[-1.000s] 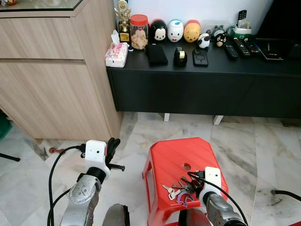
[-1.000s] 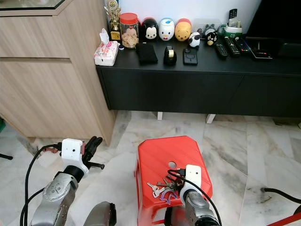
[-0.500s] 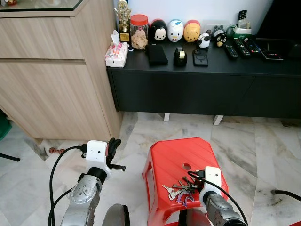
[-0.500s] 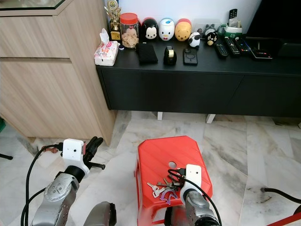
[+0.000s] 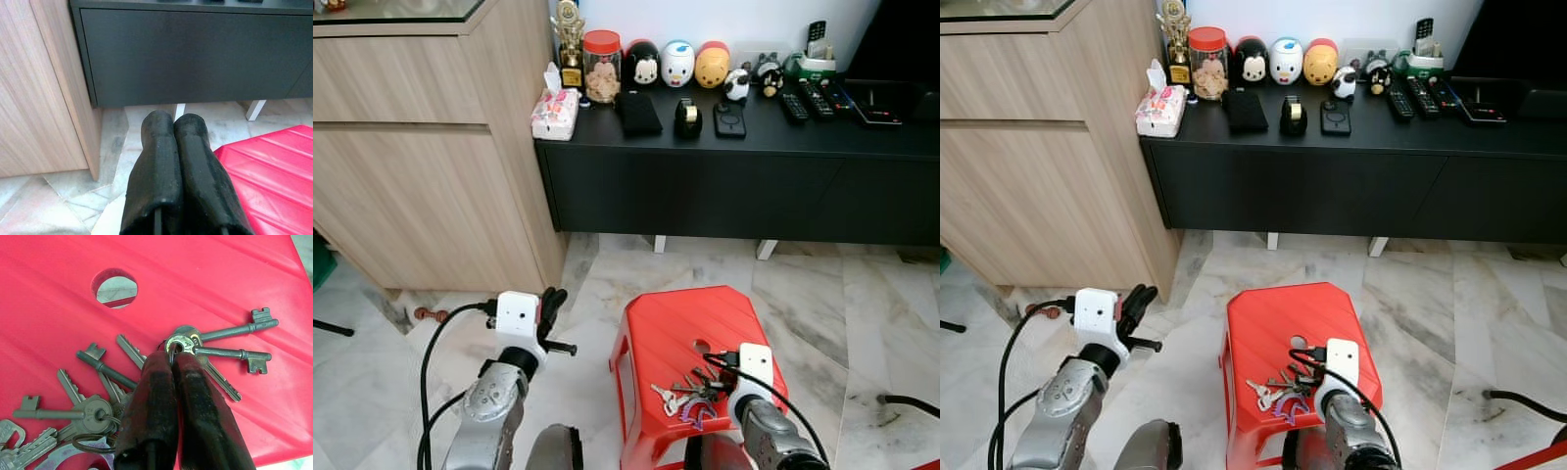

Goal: Hang keys on a hook

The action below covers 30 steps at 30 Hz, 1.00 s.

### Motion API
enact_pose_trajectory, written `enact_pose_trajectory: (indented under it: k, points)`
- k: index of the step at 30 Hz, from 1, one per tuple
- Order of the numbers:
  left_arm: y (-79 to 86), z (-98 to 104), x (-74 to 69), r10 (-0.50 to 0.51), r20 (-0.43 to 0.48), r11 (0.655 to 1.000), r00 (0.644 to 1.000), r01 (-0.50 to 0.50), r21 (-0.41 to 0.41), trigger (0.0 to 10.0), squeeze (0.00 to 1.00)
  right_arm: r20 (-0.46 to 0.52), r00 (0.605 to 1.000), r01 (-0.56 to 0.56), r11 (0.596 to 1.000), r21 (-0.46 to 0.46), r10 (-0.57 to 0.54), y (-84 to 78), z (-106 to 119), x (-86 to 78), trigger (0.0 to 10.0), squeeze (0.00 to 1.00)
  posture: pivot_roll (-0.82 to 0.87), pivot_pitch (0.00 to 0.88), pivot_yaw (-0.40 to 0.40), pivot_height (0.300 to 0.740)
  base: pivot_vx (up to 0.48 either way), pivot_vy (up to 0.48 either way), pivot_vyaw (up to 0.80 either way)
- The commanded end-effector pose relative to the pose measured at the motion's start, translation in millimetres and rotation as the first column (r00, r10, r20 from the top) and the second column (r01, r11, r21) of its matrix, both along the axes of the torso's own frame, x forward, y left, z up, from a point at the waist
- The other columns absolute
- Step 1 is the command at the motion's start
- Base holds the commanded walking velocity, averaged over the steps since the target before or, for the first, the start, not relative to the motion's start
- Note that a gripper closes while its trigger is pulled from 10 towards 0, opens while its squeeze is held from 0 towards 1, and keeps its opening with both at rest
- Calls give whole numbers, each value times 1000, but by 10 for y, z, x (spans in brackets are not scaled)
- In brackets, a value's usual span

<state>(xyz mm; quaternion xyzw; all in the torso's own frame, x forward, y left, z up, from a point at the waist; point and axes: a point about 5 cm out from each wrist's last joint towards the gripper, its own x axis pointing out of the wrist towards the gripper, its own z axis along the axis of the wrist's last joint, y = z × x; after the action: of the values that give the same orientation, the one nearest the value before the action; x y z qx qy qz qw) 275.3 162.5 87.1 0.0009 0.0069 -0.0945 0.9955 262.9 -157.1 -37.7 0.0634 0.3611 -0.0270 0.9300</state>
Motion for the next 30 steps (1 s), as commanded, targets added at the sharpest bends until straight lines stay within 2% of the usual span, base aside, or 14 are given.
enact_pose_trajectory:
  k: [1,5,7,11,13,17,18,19,20,22,25,26,28,30]
  points:
    - [4,-22,3,4,-1,1000,1000,-4,11,10000,0,54,998,13,1000,1,-13,-13,58,58,0,0,166,87,-52,632,0,0,0]
    - [8,-24,10,7,0,1000,1000,-7,11,10000,0,108,994,13,1000,-7,-12,-30,113,108,0,0,164,83,-53,632,0,0,0]
    - [10,-32,30,9,0,1000,1000,-9,12,10000,0,197,979,43,998,38,-50,-51,218,197,0,0,163,75,-53,632,0,0,0]
    - [13,-36,43,13,0,1000,1000,-13,10,10000,0,243,969,47,998,35,-54,-70,276,240,0,0,163,69,-54,632,0,0,0]
    - [24,-46,49,19,0,1000,1000,-19,9,10000,0,323,945,48,999,2,-46,-118,369,290,0,0,162,60,-55,632,0,0,0]
    - [37,-61,48,25,-2,1000,1000,-25,9,10000,0,402,915,43,998,-47,-20,-145,459,320,0,0,161,54,-55,632,0,0,0]
    - [42,-68,44,27,-3,1000,1000,-27,10,10000,0,452,892,56,997,-53,-26,-166,517,332,0,0,161,54,-55,632,0,0,0]
    - [47,-78,44,33,-3,999,999,-33,9,10000,0,524,851,68,993,-92,-9,-206,615,344,0,0,158,45,-55,632,0,0,0]
    - [47,-78,44,33,-3,999,999,-33,9,10000,0,524,851,68,993,-92,-9,-206,615,344,0,0,158,45,-55,632,0,0,0]
    - [57,-106,43,43,-8,999,999,-43,6,10000,0,584,812,86,984,-156,22,-260,717,336,0,0,151,37,-55,632,0,0,0]
    - [61,-126,42,47,-11,999,999,-47,5,10000,0,596,802,110,976,-189,25,-296,751,327,0,0,149,35,-56,632,0,0,0]
    - [66,-148,34,54,-13,999,998,-54,-3,10000,0,668,744,117,979,-167,25,-308,907,336,10000,0,143,21,-59,632,0,0,0]
    - [72,-161,30,62,-13,998,998,-62,-12,10000,0,704,709,119,979,-164,32,-312,997,335,10000,0,143,21,-59,632,0,0,0]
    - [81,-182,25,66,-19,998,998,-66,-8,10000,0,718,696,129,980,-154,21,-309,1033,334,10000,0,142,9,-61,632,0,0,0]
